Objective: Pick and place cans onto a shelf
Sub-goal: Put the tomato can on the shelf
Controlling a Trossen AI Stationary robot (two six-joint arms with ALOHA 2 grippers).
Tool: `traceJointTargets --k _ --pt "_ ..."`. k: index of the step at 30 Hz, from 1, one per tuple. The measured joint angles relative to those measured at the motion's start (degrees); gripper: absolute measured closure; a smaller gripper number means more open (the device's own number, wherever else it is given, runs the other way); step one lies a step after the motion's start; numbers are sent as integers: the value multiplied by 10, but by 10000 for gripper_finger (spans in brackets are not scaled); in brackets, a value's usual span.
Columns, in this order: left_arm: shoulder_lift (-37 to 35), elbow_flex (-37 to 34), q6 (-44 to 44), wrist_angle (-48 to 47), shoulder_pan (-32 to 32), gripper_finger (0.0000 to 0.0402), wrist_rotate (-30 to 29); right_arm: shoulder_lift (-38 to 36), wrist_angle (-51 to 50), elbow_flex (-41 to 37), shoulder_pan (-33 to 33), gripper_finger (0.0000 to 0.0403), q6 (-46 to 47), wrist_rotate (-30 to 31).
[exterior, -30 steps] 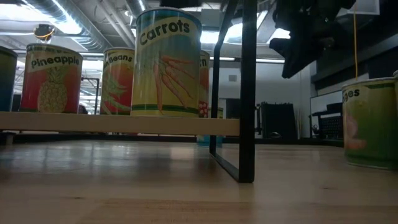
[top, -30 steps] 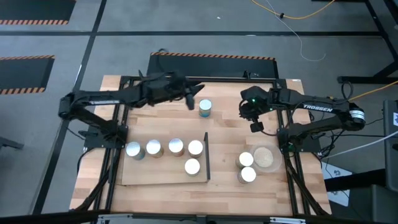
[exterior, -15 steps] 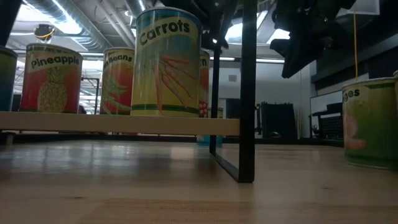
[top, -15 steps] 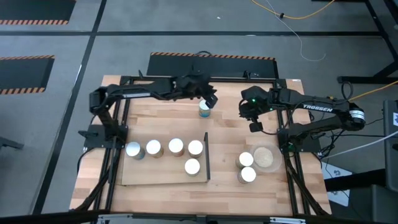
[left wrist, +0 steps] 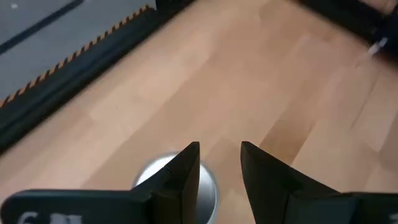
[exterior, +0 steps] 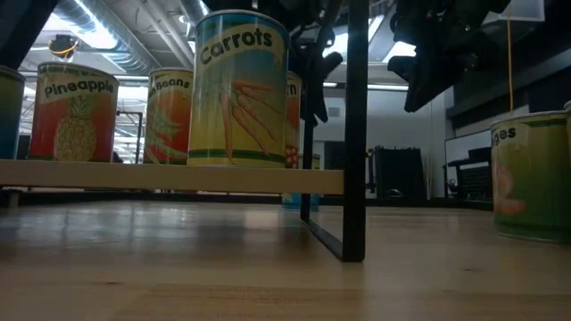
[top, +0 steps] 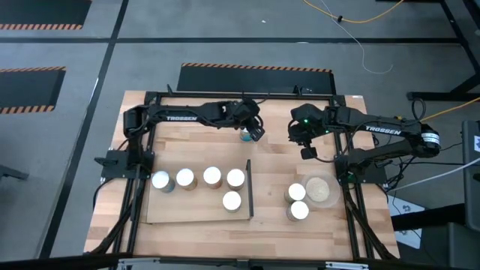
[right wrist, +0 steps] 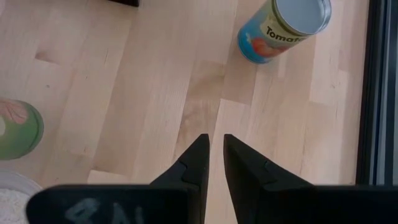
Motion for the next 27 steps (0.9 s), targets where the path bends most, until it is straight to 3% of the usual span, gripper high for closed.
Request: traceJointTargets --k 27 --pt "49 -1 2 -51 -24 292 -20 0 2 0 0 350 0 0"
